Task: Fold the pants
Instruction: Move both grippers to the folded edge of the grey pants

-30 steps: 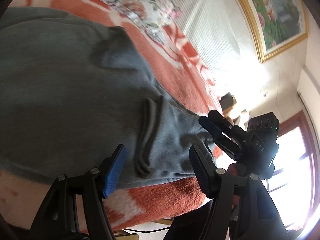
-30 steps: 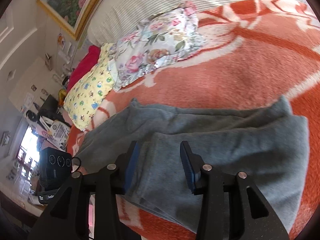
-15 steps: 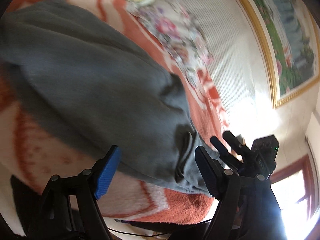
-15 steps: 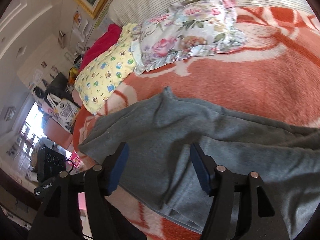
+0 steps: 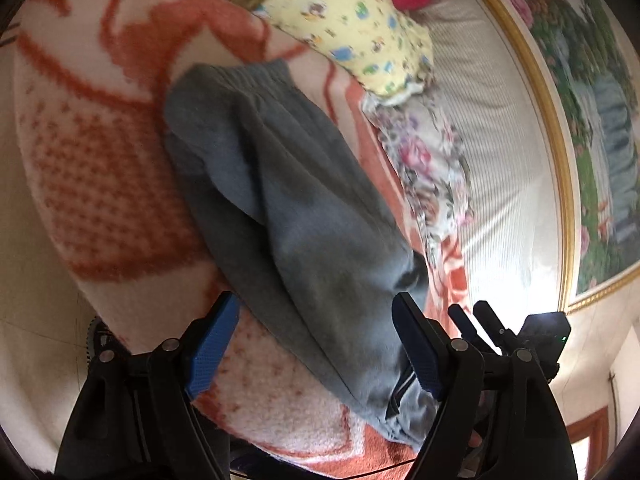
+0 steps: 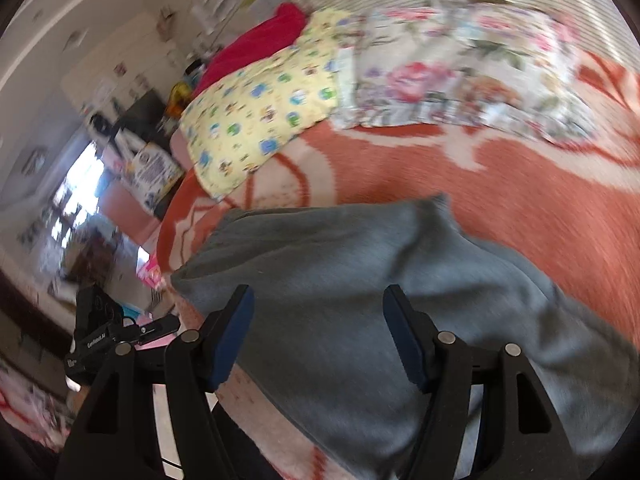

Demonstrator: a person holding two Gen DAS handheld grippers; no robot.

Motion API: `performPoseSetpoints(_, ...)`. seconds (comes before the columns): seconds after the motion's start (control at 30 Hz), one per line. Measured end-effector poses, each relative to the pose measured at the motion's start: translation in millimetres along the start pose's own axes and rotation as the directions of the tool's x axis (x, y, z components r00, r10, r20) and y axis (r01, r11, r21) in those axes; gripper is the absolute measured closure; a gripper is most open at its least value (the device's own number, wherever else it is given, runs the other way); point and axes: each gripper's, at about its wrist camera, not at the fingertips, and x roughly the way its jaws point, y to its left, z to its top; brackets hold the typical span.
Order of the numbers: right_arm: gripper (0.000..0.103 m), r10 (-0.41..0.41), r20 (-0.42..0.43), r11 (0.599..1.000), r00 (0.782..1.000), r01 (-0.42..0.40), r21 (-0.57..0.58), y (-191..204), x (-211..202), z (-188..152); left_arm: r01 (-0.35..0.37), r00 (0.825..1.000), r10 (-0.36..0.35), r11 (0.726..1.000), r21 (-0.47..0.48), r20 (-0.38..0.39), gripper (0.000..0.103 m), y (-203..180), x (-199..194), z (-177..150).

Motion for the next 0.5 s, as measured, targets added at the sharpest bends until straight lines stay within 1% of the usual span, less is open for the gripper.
performPoseSetpoints(0.1,0.029,0.018,-0.041,0.996,0.999,-0.022,-0.085,19,22,18,-0.008,1.000,0.008,0.999,-0.036,0.014,0.023,8,-1,7)
performPoseSetpoints(0.2,0.026,0.030,-0.083,0.988,0.996,-0.042,-0.147,34,42,34,-0.001,1.000,0.003,0.997,-0.077,0.025,0.023,17,-2,16)
performPoseSetpoints(0.37,0.025,0.044,-0.160,0.967,0.986,-0.082,-0.240,56,83,63,0.002,0.999,0.004,0.993,-0.116,0.049,0.023,23,-1,31)
performPoseSetpoints(0.43,0.025,0.050,-0.192,0.958,0.980,-0.102,-0.267,65,102,75,-0.013,0.998,0.020,0.992,-0.129,0.054,0.023,25,0,37)
performPoseSetpoints(0.5,0.025,0.053,-0.227,0.950,0.972,-0.119,-0.288,72,120,84,-0.008,0.998,0.019,0.988,-0.157,0.066,0.023,31,1,42)
